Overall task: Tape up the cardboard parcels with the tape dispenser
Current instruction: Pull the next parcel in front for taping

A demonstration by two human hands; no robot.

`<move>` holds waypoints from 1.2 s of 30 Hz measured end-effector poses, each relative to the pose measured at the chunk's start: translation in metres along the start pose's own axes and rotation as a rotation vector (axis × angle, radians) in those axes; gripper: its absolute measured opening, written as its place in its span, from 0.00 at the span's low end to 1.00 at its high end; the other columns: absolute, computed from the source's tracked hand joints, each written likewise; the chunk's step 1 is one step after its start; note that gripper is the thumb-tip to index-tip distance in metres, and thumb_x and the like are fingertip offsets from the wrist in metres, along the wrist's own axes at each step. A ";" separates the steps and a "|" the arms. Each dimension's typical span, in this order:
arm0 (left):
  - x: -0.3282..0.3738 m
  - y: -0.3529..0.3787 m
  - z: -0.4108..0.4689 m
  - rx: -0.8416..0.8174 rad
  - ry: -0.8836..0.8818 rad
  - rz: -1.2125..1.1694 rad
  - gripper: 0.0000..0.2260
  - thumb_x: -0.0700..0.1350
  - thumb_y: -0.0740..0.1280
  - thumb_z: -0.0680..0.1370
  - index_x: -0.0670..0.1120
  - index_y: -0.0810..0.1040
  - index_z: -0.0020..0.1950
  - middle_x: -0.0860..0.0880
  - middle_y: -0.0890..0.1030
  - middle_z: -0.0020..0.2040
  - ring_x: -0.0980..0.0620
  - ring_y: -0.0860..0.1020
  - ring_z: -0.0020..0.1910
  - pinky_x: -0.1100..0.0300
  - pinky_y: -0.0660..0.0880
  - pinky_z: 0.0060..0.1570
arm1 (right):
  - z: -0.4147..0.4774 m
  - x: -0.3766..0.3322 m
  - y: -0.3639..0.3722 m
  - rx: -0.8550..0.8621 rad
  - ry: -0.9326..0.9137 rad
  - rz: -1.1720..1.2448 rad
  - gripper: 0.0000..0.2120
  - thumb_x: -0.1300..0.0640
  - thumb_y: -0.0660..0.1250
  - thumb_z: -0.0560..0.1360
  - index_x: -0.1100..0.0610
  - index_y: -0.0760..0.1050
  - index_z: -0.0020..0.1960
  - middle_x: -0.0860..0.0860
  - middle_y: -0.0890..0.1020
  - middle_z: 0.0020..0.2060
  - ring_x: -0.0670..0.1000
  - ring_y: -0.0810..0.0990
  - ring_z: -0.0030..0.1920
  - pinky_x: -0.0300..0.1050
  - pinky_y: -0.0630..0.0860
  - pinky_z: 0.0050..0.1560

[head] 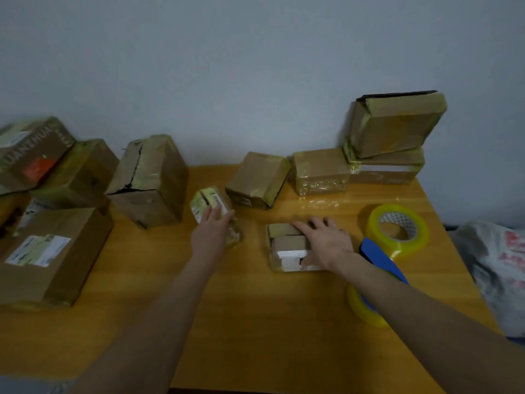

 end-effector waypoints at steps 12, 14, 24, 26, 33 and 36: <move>0.046 -0.001 0.000 -0.014 -0.091 -0.668 0.27 0.48 0.61 0.81 0.45 0.56 0.77 0.46 0.60 0.76 0.47 0.61 0.74 0.52 0.63 0.70 | -0.005 0.024 -0.022 0.211 0.180 0.378 0.44 0.27 0.63 0.67 0.44 0.54 0.77 0.51 0.58 0.76 0.57 0.60 0.74 0.58 0.67 0.69; 0.068 0.017 -0.010 -0.159 -0.145 -0.845 0.30 0.51 0.61 0.81 0.45 0.52 0.78 0.46 0.59 0.77 0.47 0.60 0.75 0.51 0.61 0.71 | -0.018 0.049 -0.021 0.293 0.319 0.555 0.37 0.34 0.64 0.73 0.48 0.60 0.75 0.56 0.68 0.69 0.57 0.72 0.65 0.53 0.76 0.59; 0.078 0.037 -0.056 -0.250 -0.010 -0.726 0.38 0.53 0.67 0.77 0.44 0.48 0.79 0.45 0.72 0.69 0.47 0.73 0.65 0.54 0.72 0.62 | -0.054 0.050 0.005 0.263 0.385 0.630 0.24 0.46 0.71 0.74 0.50 0.72 0.68 0.51 0.82 0.53 0.53 0.81 0.48 0.48 0.80 0.44; 0.082 0.038 -0.069 -0.219 0.007 -0.697 0.37 0.52 0.66 0.78 0.46 0.47 0.79 0.46 0.67 0.73 0.46 0.71 0.67 0.54 0.70 0.63 | -0.060 0.051 0.005 0.291 0.402 0.580 0.22 0.46 0.72 0.73 0.50 0.73 0.64 0.50 0.82 0.50 0.53 0.81 0.46 0.48 0.79 0.42; 0.090 0.041 -0.079 -0.213 0.029 -0.601 0.33 0.55 0.59 0.81 0.47 0.45 0.79 0.47 0.44 0.79 0.44 0.57 0.76 0.51 0.61 0.70 | -0.061 0.028 -0.001 0.226 0.212 0.306 0.11 0.47 0.67 0.76 0.48 0.79 0.57 0.51 0.83 0.46 0.54 0.80 0.47 0.46 0.75 0.43; 0.092 0.039 -0.077 -0.160 0.087 -0.438 0.31 0.56 0.56 0.81 0.45 0.47 0.79 0.47 0.38 0.78 0.46 0.48 0.77 0.52 0.59 0.72 | -0.062 0.025 0.001 0.205 0.185 0.234 0.09 0.47 0.63 0.79 0.48 0.79 0.55 0.52 0.80 0.47 0.56 0.80 0.46 0.47 0.74 0.43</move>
Point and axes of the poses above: each hand's wrist, its own z-axis towards the middle knuckle, its own y-axis out of the palm, x = y × z, the point moved 9 cm from there along z, towards the middle knuckle
